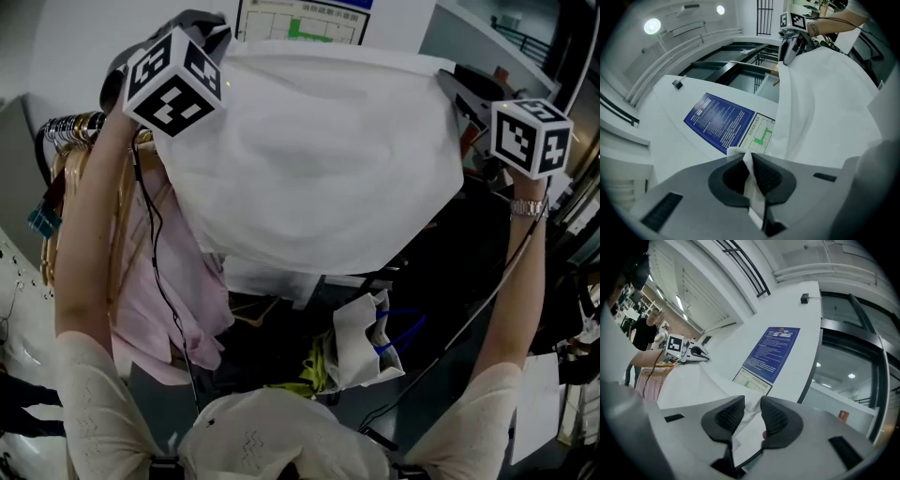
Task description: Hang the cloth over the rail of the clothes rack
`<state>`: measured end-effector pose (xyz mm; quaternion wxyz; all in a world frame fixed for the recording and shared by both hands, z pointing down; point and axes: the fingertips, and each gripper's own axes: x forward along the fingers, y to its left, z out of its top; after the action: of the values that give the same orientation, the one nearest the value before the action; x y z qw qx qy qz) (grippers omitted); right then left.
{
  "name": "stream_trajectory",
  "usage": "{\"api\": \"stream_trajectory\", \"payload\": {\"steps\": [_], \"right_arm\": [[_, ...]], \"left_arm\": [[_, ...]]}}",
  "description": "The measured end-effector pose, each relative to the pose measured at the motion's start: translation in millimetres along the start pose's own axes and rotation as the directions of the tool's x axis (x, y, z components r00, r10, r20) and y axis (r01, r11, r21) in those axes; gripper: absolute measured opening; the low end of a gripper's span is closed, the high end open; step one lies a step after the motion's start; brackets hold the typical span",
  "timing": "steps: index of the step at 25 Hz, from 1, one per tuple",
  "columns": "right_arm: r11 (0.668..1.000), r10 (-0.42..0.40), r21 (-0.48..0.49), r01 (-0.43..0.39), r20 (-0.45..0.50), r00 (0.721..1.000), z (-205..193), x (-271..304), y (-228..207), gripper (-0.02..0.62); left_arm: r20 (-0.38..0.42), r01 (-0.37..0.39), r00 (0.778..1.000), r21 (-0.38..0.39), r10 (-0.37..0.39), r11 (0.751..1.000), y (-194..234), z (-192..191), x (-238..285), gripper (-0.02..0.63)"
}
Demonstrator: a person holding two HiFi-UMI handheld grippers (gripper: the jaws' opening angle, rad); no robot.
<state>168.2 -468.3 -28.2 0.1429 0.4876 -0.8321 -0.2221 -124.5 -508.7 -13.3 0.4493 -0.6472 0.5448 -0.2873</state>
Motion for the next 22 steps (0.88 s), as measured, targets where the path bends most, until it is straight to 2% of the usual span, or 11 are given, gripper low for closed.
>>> {"api": "stream_trajectory", "payload": {"steps": [4, 6, 13, 15, 18, 20, 22], "right_arm": [[0.995, -0.095, -0.013, 0.095, -0.002, 0.995, -6, -16, -26, 0.101], [0.995, -0.098, -0.020, 0.098, 0.010, 0.995, -7, -26, -24, 0.101], [0.989, 0.015, -0.147, -0.006, 0.057, 0.998, 25, -32, 41, 0.101], [0.990, 0.067, -0.133, -0.056, 0.087, 0.994, 30, -38, 60, 0.103], [0.980, 0.190, -0.094, -0.177, 0.150, 0.970, 30, -56, 101, 0.103], [0.970, 0.226, -0.118, -0.211, 0.130, 0.965, 20, -64, 123, 0.103], [0.966, 0.223, -0.154, -0.209, 0.079, 0.972, 10, -63, 133, 0.103]], "left_arm": [[-0.046, 0.024, 0.999, 0.033, -0.022, 0.999, -5, -6, 3, 0.017], [-0.029, 0.024, 0.999, 0.053, -0.023, 0.998, -8, -3, 2, 0.017], [0.017, 0.043, 0.999, 0.025, -0.044, 0.999, -8, 5, -3, 0.017], [0.012, 0.075, 0.997, 0.015, -0.076, 0.997, -10, 4, -5, 0.018], [0.007, 0.128, 0.992, 0.002, -0.128, 0.992, -16, 3, -9, 0.018], [0.003, 0.165, 0.986, 0.009, -0.165, 0.986, -22, 4, -10, 0.018], [-0.006, 0.205, 0.979, 0.022, -0.205, 0.979, -28, 3, -11, 0.020]]}}
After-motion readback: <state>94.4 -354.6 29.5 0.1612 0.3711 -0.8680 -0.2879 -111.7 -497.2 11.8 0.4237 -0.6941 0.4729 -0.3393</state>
